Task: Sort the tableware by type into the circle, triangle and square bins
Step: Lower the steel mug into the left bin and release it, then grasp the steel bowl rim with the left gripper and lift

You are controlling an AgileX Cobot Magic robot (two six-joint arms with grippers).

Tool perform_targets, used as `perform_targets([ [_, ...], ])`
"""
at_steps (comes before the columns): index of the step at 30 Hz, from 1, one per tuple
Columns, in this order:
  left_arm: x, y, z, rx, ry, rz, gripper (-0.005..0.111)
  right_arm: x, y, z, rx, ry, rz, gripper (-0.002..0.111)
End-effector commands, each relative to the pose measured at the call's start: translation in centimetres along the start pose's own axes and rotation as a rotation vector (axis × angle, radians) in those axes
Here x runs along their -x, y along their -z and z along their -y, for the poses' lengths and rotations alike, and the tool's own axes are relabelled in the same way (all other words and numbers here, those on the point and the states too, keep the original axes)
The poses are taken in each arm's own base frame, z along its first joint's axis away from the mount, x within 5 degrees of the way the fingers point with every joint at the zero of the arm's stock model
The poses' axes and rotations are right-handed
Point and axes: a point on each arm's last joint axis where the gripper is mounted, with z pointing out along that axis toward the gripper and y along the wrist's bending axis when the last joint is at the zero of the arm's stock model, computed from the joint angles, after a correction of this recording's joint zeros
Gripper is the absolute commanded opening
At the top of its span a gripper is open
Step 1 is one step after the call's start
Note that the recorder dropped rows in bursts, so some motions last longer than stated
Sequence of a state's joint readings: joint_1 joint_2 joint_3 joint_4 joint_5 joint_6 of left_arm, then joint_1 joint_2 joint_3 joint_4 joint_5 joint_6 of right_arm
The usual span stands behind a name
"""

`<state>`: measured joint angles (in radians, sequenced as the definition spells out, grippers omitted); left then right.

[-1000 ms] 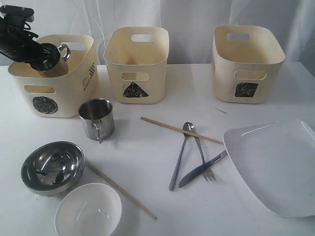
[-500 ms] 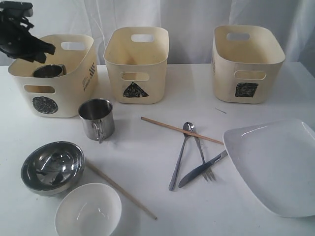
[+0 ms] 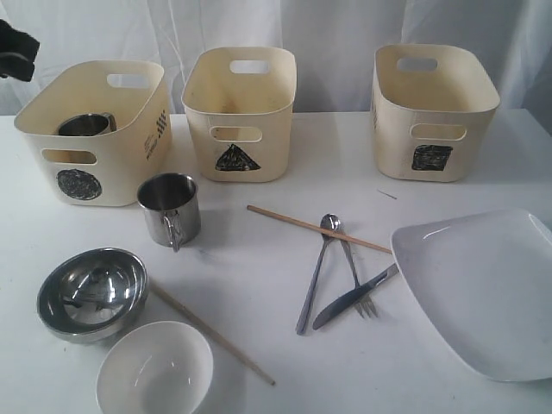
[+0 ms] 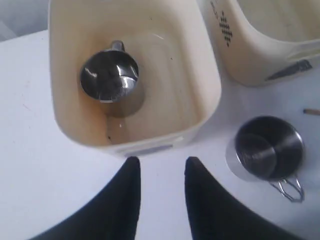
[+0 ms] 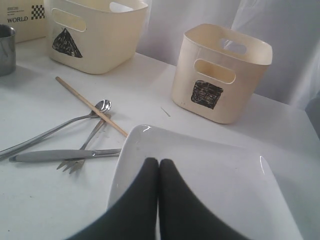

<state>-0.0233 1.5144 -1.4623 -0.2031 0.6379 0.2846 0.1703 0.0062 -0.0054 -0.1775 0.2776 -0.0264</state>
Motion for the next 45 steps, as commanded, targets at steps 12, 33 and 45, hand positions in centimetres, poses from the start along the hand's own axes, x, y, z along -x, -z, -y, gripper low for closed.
perform_targets([
  [12,-13.5,1.1,4.3,-0.076,0.194,-0.044,0.040,0.0,0.0,0.0,0.000,-0.005,0.012,0.000],
  [33,-17.8,-3.2,5.3,-0.180,0.281,-0.128,0.059,0.0,0.0,0.0,0.000,-0.005,0.012,0.000],
  [45,-19.5,-6.9,4.6,-0.158,0.298,-0.248,0.059,0.0,0.0,0.0,0.000,-0.005,0.012,0.000],
])
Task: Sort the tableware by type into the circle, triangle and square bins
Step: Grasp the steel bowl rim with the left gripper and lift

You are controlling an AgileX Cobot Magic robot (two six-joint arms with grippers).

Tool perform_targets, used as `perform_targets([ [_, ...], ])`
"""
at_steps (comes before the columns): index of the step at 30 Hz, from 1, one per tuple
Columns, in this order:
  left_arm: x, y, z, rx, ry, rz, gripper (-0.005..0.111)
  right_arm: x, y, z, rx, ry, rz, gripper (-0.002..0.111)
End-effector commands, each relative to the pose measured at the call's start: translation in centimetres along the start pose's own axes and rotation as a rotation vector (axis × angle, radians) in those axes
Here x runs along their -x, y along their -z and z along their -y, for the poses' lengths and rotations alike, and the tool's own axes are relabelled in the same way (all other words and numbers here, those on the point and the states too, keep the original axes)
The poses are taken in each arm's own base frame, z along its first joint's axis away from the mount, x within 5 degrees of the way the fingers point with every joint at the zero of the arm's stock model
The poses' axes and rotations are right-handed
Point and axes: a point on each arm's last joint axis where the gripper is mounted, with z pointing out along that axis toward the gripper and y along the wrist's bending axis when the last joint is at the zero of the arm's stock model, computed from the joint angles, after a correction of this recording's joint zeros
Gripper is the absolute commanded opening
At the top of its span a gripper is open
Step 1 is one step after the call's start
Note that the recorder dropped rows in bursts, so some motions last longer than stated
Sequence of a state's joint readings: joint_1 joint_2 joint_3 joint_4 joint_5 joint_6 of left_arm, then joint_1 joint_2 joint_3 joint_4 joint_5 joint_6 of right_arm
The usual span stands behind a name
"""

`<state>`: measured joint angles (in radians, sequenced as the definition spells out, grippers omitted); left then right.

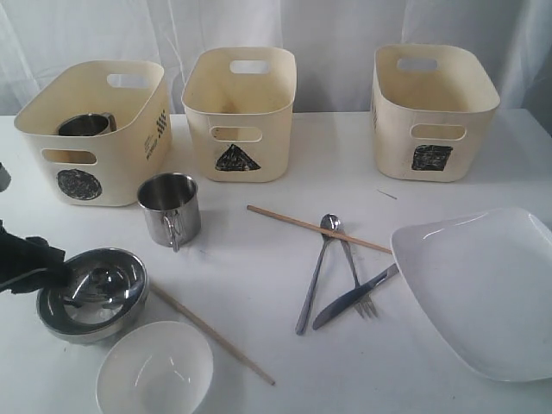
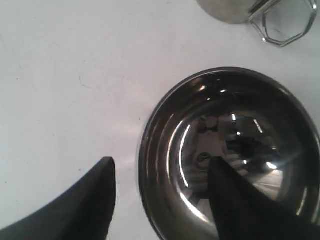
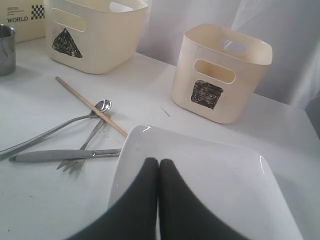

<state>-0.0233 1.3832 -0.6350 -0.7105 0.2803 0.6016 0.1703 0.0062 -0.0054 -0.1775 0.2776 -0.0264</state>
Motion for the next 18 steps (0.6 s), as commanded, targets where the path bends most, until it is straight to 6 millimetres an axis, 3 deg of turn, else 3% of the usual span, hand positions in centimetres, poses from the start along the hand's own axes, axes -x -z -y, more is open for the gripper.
perform_targets([
  [1,-0.6,-1.4,-0.5,0.002,0.025,-0.052,0.059,0.0,0.0,0.0,0.000,-0.005,0.012,0.000],
  [5,-1.1,-2.8,-0.9,0.001,0.046,-0.106,0.058,0.0,0.0,0.0,0.000,-0.005,0.012,0.000],
  [8,-1.5,-3.6,-1.1,-0.003,0.061,-0.144,0.046,0.0,0.0,0.0,0.000,-0.005,0.012,0.000],
  [9,-1.6,-3.8,-1.2,-0.005,0.064,-0.155,0.031,0.0,0.0,0.0,0.000,-0.005,0.012,0.000],
  [10,-1.6,-3.8,-1.2,-0.005,0.064,-0.155,0.024,0.0,0.0,0.0,0.000,-0.005,0.012,0.000],
  [11,-1.4,-3.7,-1.2,-0.005,0.045,-0.147,0.007,0.0,0.0,0.0,0.000,-0.005,0.012,0.000],
  [12,-1.2,-3.6,-1.2,-0.005,0.037,-0.137,0.000,0.0,0.0,0.0,0.000,-0.005,0.012,0.000],
  [14,0.5,-2.1,-0.6,-0.021,-0.007,-0.076,0.000,0.0,0.0,0.0,0.000,-0.005,0.012,0.000],
  [18,7.6,4.4,1.4,0.006,-0.163,0.231,0.000,0.0,0.0,0.0,0.000,-0.005,0.012,0.000],
])
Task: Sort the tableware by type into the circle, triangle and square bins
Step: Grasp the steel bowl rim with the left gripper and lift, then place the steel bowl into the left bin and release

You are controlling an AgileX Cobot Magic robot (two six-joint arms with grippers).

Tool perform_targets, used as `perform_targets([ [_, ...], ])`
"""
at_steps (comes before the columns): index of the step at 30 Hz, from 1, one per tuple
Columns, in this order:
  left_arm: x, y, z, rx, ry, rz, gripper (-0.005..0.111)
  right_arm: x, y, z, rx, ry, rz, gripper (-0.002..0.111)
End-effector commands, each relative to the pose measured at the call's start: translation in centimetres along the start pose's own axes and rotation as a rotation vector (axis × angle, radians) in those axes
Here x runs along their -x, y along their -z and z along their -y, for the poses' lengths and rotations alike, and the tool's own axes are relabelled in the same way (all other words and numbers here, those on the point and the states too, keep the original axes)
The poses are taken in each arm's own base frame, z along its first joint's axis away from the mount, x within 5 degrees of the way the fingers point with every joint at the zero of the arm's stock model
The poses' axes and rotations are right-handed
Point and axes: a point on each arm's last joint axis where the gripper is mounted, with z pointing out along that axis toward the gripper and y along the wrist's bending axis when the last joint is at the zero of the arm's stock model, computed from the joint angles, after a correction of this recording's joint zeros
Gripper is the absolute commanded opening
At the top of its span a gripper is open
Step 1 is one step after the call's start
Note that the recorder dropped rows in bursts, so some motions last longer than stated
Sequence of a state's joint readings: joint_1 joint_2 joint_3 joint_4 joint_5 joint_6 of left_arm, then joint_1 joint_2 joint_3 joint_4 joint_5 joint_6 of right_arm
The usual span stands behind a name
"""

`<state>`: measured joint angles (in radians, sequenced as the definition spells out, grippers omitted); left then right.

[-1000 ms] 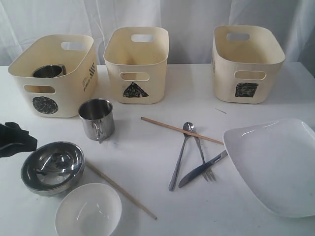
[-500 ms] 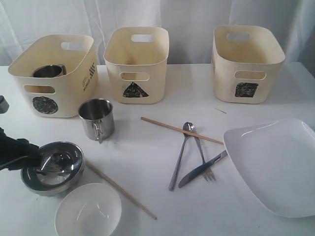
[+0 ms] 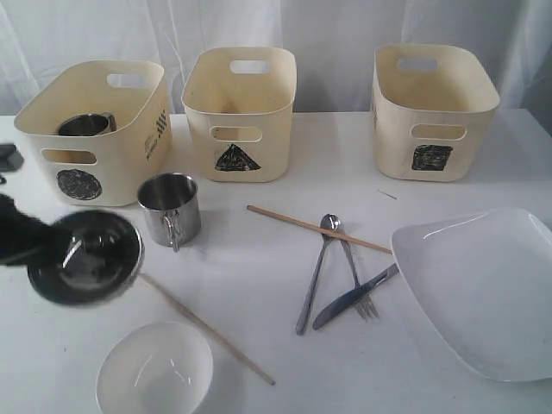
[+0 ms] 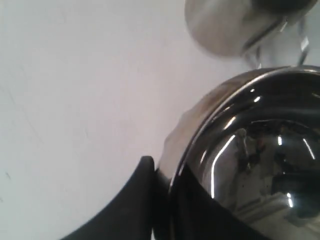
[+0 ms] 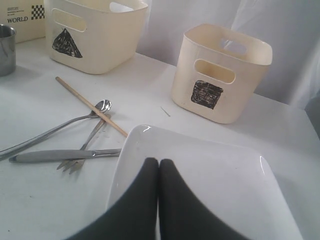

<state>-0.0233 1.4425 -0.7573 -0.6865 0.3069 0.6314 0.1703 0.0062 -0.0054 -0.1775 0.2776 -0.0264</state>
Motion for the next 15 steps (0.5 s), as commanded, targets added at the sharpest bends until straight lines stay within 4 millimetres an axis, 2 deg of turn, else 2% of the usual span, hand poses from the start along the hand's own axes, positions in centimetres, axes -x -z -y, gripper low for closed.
perform_targets([
  [1,6.5,5.6,1.2,0.044,-0.122,0.267,0.000,-0.1,0.0,0.0,0.000,-0.018,0.012,0.000],
  [4,11.9,7.9,-0.3,0.128,-0.124,0.433,0.000,-0.1,0.0,0.0,0.000,-0.022,0.012,0.000],
  [7,16.2,6.4,-3.4,0.142,-0.075,0.446,0.000,-0.1,0.0,0.0,0.000,-0.022,0.012,0.000],
  [8,17.6,5.3,-4.6,0.144,-0.064,0.443,0.000,-0.1,0.0,0.0,0.000,-0.022,0.012,0.000],
  [11,19.6,2.8,-6.1,0.132,-0.054,0.427,0.000,-0.1,0.0,0.0,0.000,-0.022,0.012,0.000],
  [15,21.0,-0.9,-7.7,0.091,-0.037,0.373,0.000,-0.1,0.0,0.0,0.000,-0.022,0.012,0.000],
])
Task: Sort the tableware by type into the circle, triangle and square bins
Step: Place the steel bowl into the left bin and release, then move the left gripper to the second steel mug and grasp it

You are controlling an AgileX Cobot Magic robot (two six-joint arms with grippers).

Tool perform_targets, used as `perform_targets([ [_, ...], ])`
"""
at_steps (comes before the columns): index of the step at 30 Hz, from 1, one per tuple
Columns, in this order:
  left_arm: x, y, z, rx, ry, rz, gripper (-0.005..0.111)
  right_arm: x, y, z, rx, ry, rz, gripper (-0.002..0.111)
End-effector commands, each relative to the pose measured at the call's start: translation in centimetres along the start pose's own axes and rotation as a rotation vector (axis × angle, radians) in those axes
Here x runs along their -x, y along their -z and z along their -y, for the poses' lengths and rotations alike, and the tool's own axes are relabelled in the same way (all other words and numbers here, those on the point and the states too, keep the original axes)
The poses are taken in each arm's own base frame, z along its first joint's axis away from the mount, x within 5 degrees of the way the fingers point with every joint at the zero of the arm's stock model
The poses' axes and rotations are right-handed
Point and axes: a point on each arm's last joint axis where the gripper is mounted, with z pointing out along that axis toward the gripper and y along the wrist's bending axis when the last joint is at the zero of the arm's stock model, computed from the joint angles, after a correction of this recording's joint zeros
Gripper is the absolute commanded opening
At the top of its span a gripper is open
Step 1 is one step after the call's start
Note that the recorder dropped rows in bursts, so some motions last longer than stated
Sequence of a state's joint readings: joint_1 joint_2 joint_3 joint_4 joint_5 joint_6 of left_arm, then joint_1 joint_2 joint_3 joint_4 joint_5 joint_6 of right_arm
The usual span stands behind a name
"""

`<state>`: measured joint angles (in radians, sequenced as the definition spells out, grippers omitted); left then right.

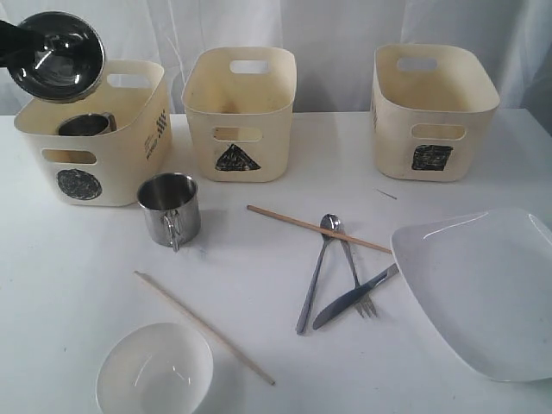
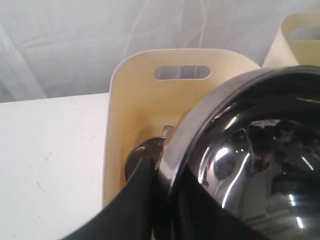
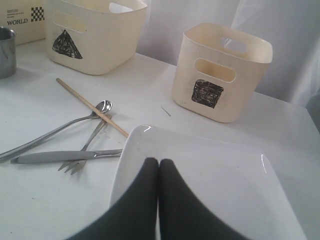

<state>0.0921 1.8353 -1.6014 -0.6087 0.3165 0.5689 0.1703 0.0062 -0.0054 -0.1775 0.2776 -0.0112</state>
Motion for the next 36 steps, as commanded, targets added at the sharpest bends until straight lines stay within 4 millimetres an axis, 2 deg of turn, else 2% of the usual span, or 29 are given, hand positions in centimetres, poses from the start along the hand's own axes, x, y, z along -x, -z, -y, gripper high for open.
perform_targets([
  [1,-0.1,-4.0,-0.8,-0.055,0.050,-0.052,0.000,-0.1,0.0,0.0,0.000,-0.007,0.012,0.000],
  [6,-1.3,-6.8,-1.7,-0.047,0.062,-0.077,0.000,-0.1,0.0,0.0,0.000,-0.007,0.012,0.000],
  [12,-2.6,-8.2,-2.0,-0.054,0.056,-0.116,0.000,-0.1,0.0,0.0,0.000,-0.007,0.012,0.000],
  [14,-2.8,-8.1,-1.9,-0.067,0.047,-0.130,0.007,-0.1,0.0,0.0,0.000,-0.007,0.012,0.000],
  [17,-2.6,-7.9,-1.8,-0.069,0.045,-0.127,0.029,-0.1,0.0,0.0,0.000,-0.007,0.012,0.000],
  [19,-2.1,-7.4,-1.6,-0.074,0.044,-0.121,0.045,-0.1,0.0,0.0,0.000,-0.007,0.012,0.000],
  [21,-1.3,-6.5,-1.4,-0.079,0.047,-0.104,0.053,-0.1,0.0,0.0,0.000,-0.007,0.012,0.000],
  [27,1.8,-2.1,0.0,-0.100,0.010,-0.034,0.051,-0.1,0.0,0.0,0.000,-0.007,0.012,0.000],
  [30,2.8,0.3,1.0,-0.149,-0.014,-0.048,0.051,-0.1,0.0,0.0,0.000,-0.007,0.012,0.000],
  [33,2.9,2.2,2.3,-0.221,-0.024,-0.105,0.051,-0.1,0.0,0.0,0.000,-0.007,0.012,0.000],
  [36,2.2,3.3,4.3,-0.273,-0.031,-0.151,0.051,-0.1,0.0,0.0,0.000,-0.007,0.012,0.000],
])
